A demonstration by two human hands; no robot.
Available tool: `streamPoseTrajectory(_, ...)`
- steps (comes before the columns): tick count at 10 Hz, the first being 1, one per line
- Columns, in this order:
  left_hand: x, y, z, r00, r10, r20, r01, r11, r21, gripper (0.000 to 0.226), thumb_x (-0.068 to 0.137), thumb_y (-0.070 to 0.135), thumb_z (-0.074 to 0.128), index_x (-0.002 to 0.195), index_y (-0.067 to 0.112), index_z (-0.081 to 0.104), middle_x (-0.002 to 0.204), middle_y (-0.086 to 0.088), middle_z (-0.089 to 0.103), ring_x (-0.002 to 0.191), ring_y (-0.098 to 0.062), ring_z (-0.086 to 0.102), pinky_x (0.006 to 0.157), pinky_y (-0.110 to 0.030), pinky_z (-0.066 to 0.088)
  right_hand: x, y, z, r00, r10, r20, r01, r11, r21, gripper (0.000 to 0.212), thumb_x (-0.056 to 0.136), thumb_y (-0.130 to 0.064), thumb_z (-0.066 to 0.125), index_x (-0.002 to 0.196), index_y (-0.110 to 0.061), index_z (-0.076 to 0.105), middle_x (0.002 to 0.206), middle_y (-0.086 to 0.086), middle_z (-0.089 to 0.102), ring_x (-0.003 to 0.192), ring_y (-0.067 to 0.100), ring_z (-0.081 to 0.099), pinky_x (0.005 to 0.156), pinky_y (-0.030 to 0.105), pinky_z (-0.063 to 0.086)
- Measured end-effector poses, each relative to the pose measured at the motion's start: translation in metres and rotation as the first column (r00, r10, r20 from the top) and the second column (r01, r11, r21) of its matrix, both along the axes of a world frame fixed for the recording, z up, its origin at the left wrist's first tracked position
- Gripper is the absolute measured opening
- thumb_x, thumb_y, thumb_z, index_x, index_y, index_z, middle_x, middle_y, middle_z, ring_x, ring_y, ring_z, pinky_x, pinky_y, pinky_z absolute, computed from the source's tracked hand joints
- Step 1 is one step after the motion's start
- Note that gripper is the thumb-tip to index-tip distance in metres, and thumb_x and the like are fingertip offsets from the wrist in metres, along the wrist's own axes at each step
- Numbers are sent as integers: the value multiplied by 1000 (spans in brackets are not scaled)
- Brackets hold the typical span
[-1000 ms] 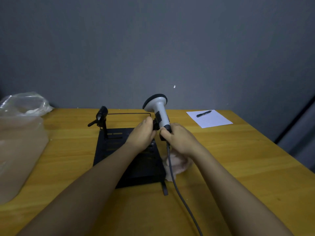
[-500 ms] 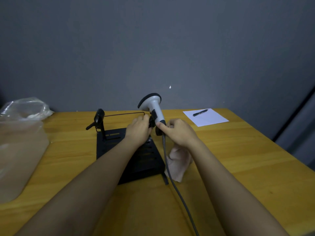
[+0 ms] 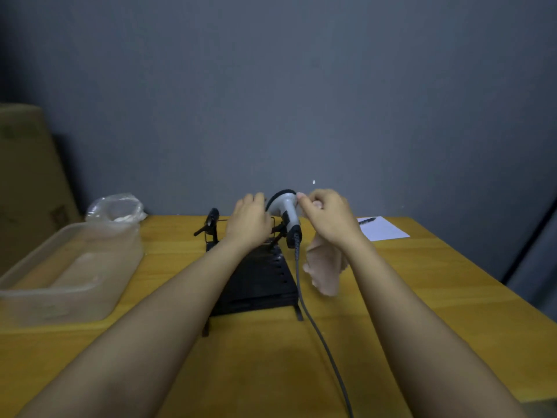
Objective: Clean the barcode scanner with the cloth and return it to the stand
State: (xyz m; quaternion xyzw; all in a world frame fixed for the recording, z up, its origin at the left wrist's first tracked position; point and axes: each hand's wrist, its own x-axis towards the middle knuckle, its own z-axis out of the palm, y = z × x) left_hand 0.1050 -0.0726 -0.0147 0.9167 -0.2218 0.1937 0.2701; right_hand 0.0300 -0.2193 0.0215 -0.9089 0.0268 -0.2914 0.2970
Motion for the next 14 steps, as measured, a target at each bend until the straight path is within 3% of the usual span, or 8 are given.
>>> streamPoseTrajectory(1, -19, 26, 28, 979, -112, -171, 82, 981, -175, 37, 92, 24, 47, 128, 13, 47, 134, -9, 50, 123, -25, 47, 100, -38, 41, -7, 25, 25, 987, 86, 132, -99, 991, 94, 38, 93, -37, 50, 61, -17, 56, 69, -3, 58, 84, 24, 58, 68, 32, 40)
streamPoseTrajectory(3, -55, 95, 60, 868, -270, -417, 175, 952, -253, 51, 86, 4, 46, 135, 13, 43, 136, -2, 48, 126, -19, 45, 96, -27, 39, 5, 102, 49, 940, 276, 203, -328, 894, 306, 41, 93, -37, 49, 78, -2, 65, 73, -2, 71, 74, 7, 67, 77, 34, 54)
streamPoseTrajectory(4, -56, 139, 60, 911, -196, -363, 85, 950, -301, 50, 85, 1, 45, 134, 12, 44, 137, -6, 49, 126, -19, 46, 100, -29, 40, 17, 150, 52, 899, 372, 230, -434, 823, 366, 36, 96, -30, 49, 84, -1, 65, 74, -8, 66, 61, -12, 59, 64, 11, 47)
streamPoseTrajectory(7, -9, 291, 45, 930, 259, -262, -340, 875, -344, 40, 82, 0, 40, 119, 8, 55, 119, -10, 61, 111, -26, 56, 94, -30, 42, 95, 302, 42, 800, 545, 252, -595, 777, 206, 17, 91, -23, 54, 84, -14, 66, 94, 9, 65, 88, 16, 58, 80, 27, 44)
streamPoseTrajectory(9, 23, 346, 24, 846, 458, -272, -526, 801, -286, 43, 81, 4, 41, 121, 14, 53, 125, -9, 59, 115, -28, 54, 98, -36, 44, 147, 367, 10, 755, 570, 325, -648, 727, 229, 16, 91, -19, 53, 77, -24, 59, 93, 7, 62, 77, -5, 48, 68, 3, 33)
streamPoseTrajectory(10, 33, 355, 2, 807, 502, -311, -577, 783, -233, 45, 80, 1, 40, 122, 12, 53, 127, -11, 58, 118, -28, 53, 97, -35, 43, 166, 374, -39, 756, 654, -8, -645, 747, 159, 19, 91, -26, 51, 84, -13, 64, 88, 9, 64, 74, 10, 56, 64, 21, 43)
streamPoseTrajectory(11, 43, 354, -17, 790, 515, -333, -588, 790, -173, 44, 81, 2, 42, 123, 11, 54, 129, -11, 58, 120, -29, 53, 96, -34, 44, 175, 363, -79, 634, 586, -504, -679, 734, 0, 31, 94, -34, 48, 92, -11, 68, 72, 3, 62, 67, 18, 55, 53, 26, 39)
streamPoseTrajectory(14, 52, 319, -1, 828, 479, -290, -528, 841, -117, 38, 79, 8, 44, 112, 17, 62, 124, -9, 62, 116, -30, 56, 96, -36, 47, 168, 313, -52, 746, 571, -343, -602, 798, 19, 25, 90, -21, 49, 89, -2, 66, 91, 19, 69, 76, 26, 58, 70, 36, 48)
